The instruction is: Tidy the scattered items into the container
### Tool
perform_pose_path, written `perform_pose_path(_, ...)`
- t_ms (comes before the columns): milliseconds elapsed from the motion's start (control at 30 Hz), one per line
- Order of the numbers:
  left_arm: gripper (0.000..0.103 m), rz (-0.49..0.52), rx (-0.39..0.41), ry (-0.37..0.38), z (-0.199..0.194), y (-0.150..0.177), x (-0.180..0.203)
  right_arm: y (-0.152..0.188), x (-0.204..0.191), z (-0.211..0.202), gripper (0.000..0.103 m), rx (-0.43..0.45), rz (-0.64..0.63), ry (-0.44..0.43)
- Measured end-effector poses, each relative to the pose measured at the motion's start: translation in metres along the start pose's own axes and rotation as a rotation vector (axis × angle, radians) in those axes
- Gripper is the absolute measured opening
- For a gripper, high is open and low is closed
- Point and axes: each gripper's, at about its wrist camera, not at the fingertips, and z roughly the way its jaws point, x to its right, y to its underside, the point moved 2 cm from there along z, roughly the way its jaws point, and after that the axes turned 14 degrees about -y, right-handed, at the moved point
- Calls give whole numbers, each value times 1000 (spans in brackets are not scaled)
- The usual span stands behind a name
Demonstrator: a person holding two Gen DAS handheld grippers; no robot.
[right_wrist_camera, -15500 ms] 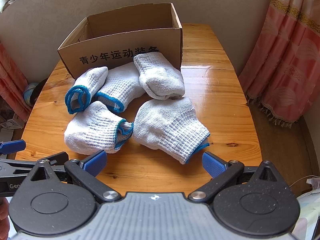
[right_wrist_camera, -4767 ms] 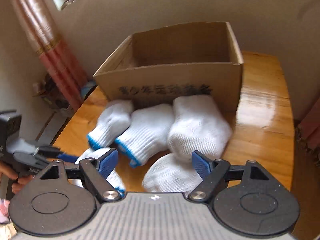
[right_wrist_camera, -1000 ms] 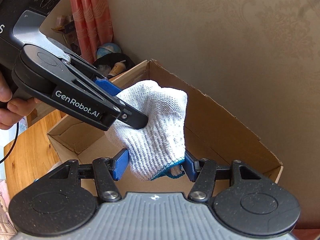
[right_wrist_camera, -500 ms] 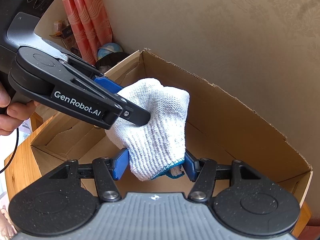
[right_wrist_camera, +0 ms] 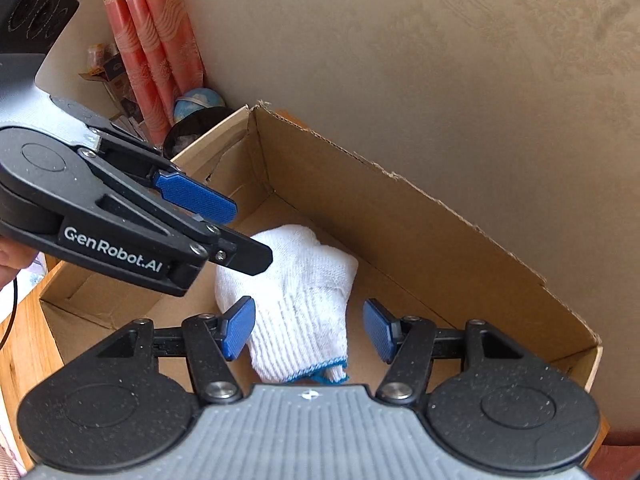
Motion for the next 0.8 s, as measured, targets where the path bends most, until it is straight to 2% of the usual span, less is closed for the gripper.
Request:
perform_pose_path(167, 45, 46, 18, -3, -20, 16, 8, 24, -3, -13, 68, -20, 14, 35)
perform_pose_path(267, 47, 101, 35, -13, -38, 35, 16, 50, -10, -31, 70, -30, 33, 62)
perform_pose_path(333, 51, 135, 40, -21, -46, 49, 18, 65, -14, -38, 71, -40, 50, 80)
perform_pose_path(433, 51, 166, 37, -28, -48, 66, 14, 77, -18, -45, 71, -52, 68, 109)
perform_pose_path(500, 51, 189, 42, -34, -53, 75, 13, 71, -17, -35, 70, -74, 87, 108)
perform_pose_path(533, 52, 203, 45, -37, -56, 78, 13, 67, -17, -30, 66, -85, 97, 108)
perform_pose_path(567, 53, 221, 49, -37, -58, 80, 13, 64, -16, -25, 55, -96, 106, 107)
perform_pose_path(600, 56, 240, 54, -39, -61, 81, 14, 60, -16, -20, 50, -107, 116, 107)
perform_pose_path(733, 60, 293, 72, -34, -67, 82, 13, 44, -10, 8, 48, -151, 150, 116)
perform_pose_path(800, 61, 299, 74, -25, -66, 82, 11, 38, -3, 20, 48, -171, 168, 150)
